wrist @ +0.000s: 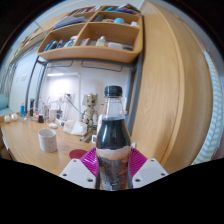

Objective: Pour water

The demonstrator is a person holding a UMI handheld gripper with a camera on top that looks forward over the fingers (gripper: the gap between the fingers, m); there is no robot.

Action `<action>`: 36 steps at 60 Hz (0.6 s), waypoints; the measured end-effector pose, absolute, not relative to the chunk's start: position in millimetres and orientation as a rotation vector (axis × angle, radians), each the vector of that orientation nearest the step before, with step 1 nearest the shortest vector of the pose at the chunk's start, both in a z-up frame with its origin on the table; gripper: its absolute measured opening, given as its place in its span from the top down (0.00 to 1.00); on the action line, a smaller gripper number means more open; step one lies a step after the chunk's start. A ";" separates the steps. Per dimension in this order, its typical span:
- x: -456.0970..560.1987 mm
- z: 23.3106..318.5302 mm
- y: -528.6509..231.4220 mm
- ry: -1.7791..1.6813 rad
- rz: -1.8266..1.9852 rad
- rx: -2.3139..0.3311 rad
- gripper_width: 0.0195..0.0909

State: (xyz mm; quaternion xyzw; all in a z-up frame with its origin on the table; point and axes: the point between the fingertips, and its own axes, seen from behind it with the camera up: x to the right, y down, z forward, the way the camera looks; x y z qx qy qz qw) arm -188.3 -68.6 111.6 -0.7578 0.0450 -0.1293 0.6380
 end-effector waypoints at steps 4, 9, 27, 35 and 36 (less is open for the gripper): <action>-201.6 118.0 -54.0 -0.037 -0.372 -1.737 0.76; -219.5 121.4 -30.1 -0.252 -0.524 -1.733 0.76; -255.5 133.7 49.1 -1.010 -1.134 -1.517 0.76; -261.4 140.5 69.5 -1.230 -1.306 -1.392 0.76; -262.3 141.1 71.3 -1.254 -1.325 -1.378 0.76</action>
